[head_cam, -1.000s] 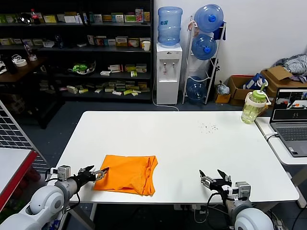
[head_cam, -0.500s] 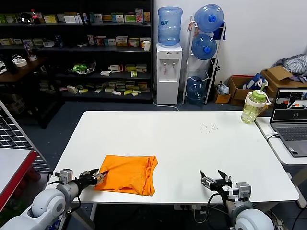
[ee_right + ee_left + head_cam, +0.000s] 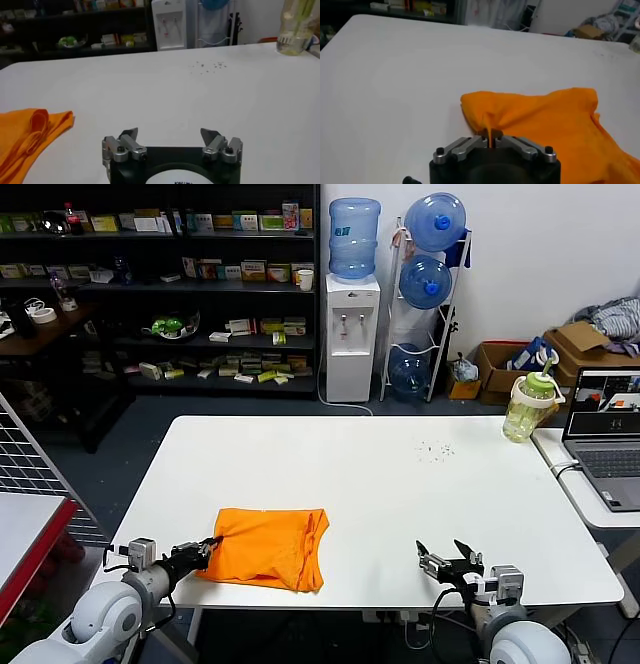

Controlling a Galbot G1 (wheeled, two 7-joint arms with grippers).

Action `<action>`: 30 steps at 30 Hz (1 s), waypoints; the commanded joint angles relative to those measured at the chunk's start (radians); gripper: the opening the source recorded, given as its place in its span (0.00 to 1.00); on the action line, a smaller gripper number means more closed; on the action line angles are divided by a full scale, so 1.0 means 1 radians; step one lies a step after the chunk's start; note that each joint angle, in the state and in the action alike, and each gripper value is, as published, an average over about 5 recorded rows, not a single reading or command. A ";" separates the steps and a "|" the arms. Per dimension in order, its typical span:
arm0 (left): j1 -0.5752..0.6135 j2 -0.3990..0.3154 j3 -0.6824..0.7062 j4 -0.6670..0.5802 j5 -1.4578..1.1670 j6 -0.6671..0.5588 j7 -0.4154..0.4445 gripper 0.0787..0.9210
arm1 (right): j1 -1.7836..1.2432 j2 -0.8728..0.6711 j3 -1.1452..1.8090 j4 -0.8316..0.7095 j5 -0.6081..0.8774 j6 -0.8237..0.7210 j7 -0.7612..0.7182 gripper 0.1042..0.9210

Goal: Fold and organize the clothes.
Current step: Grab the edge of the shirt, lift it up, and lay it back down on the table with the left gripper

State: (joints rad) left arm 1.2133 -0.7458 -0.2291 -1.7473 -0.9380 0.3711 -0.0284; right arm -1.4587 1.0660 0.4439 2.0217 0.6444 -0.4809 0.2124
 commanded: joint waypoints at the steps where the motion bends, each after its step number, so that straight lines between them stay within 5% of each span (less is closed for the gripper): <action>1: 0.032 0.006 -0.047 -0.105 0.022 -0.007 -0.047 0.05 | 0.005 0.001 -0.003 -0.005 -0.001 0.002 -0.001 0.88; 11: 0.110 0.098 -0.231 -0.168 0.101 0.024 -0.097 0.03 | 0.030 -0.004 -0.022 -0.022 -0.001 0.009 -0.007 0.88; 30: 0.183 0.322 -0.443 0.100 0.170 -0.030 -0.073 0.03 | 0.039 -0.013 -0.040 -0.017 -0.020 0.024 -0.017 0.88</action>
State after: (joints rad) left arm 1.3663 -0.5339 -0.5695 -1.7508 -0.7961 0.3530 -0.0981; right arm -1.4193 1.0538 0.4062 1.9995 0.6291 -0.4589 0.1964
